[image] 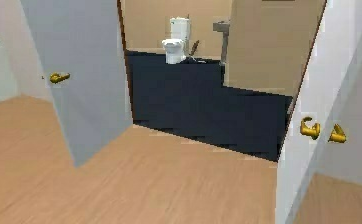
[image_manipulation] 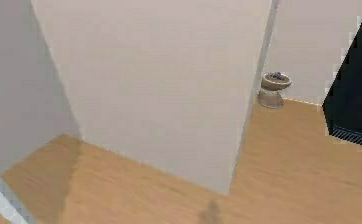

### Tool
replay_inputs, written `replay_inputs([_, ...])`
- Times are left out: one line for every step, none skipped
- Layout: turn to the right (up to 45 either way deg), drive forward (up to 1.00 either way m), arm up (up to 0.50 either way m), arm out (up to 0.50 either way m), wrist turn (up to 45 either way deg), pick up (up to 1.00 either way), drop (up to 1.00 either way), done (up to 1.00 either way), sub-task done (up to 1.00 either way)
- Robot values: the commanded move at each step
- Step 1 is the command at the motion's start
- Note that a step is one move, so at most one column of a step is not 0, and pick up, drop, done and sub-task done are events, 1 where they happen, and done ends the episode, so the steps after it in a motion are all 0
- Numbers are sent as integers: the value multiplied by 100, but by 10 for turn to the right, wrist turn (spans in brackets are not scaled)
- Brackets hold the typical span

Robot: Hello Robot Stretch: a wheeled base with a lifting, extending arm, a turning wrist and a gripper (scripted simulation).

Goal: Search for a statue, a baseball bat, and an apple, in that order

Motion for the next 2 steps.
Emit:
replay_inputs([0, 100, 0, 0, 0, 0, 0, 0, 0])
replay_inputs([0, 100, 0, 0, 0, 0, 0, 0, 0])
